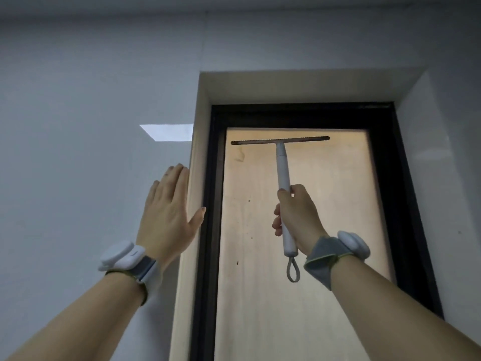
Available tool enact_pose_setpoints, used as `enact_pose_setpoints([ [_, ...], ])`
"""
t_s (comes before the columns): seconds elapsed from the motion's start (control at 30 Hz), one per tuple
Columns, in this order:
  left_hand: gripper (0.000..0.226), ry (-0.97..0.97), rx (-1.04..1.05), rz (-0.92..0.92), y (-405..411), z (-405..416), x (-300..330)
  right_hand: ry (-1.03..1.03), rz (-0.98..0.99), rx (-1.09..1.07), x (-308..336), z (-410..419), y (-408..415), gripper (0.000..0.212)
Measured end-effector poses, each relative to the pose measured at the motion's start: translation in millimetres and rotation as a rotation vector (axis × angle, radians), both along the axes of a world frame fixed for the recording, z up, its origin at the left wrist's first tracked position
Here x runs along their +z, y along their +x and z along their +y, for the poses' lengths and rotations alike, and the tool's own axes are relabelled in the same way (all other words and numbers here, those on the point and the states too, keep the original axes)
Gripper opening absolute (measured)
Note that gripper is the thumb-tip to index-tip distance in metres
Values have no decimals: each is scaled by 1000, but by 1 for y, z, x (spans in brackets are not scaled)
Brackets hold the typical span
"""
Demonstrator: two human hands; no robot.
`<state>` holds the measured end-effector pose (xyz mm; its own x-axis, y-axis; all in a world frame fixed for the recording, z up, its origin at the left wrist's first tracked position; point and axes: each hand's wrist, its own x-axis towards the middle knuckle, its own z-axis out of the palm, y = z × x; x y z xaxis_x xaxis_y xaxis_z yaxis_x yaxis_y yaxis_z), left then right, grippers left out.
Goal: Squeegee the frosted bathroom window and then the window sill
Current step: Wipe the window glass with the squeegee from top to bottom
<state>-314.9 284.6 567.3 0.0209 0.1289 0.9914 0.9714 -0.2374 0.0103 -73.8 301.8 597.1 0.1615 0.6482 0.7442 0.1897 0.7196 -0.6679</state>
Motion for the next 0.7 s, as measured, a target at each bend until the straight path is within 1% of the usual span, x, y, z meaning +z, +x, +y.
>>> enact_pose_setpoints([
  [0.23, 81, 74, -24, -10, -4, 19, -6, 42, -88, -117, 33, 23, -27, 26],
  [0.37, 80, 83, -34, -20, -1, 19, -6, 45, -33, -128, 51, 31, -44, 30],
  [0.5, 82, 93, -45, -37, 3, 20, -6, 40, -29, -171, 72, 34, -51, 29],
  [0.7, 88, 113, -27, -41, 7, 21, -8, 17, -84, -235, 64, 38, -38, 34],
])
